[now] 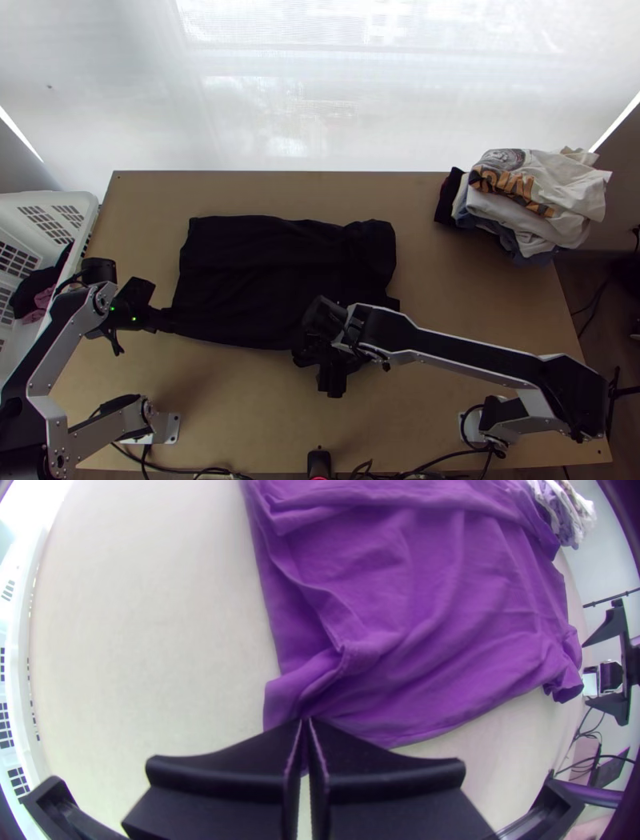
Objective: Fold the t-shirt
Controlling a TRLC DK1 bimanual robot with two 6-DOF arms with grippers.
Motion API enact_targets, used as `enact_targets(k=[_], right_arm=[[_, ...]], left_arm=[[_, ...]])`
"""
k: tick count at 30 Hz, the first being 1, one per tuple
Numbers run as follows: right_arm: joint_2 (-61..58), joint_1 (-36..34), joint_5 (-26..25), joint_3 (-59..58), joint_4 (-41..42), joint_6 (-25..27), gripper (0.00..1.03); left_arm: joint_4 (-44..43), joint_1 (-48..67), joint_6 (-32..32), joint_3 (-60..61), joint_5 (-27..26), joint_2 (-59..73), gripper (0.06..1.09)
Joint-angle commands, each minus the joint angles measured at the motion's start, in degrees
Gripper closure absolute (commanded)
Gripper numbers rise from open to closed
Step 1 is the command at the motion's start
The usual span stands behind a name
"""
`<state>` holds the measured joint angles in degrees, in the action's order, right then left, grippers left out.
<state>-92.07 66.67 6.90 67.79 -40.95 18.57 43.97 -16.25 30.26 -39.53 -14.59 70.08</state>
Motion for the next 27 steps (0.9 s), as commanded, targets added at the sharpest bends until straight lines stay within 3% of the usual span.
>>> enact_targets(k=[1, 3, 5, 14, 18, 27], right_arm=[[-2.06, 1.0, -0.04, -0.64, 1.66, -0.9, 0.09], [-2.06, 1.0, -0.04, -0.82, 1.66, -0.99, 0.11], [-1.97, 1.0, -0.04, -1.34, 1.66, -0.9, 0.2], [-0.83, 0.56, -0.22, -3.63, 3.95, 0.15, 0.88], [-0.65, -0.05, -0.57, -5.21, 5.0, 0.15, 1.0], [1.63, -1.99, -1.18, -6.97, 4.83, 0.15, 1.0]], left_arm=[[-1.43, -0.01, -0.91, 0.5, -0.26, 0.67, 1.05], [-1.87, 0.08, -0.99, 0.5, -0.35, 1.11, 1.05], [-2.31, 0.17, -0.99, 0.42, -0.44, 1.28, 1.05], [-2.31, 0.43, -0.82, -0.46, -0.53, 2.34, 1.05], [-2.31, 0.43, -0.73, -0.55, -0.53, 2.25, 1.05], [-1.43, 0.08, -0.73, -0.81, -0.53, 1.63, 1.05]])
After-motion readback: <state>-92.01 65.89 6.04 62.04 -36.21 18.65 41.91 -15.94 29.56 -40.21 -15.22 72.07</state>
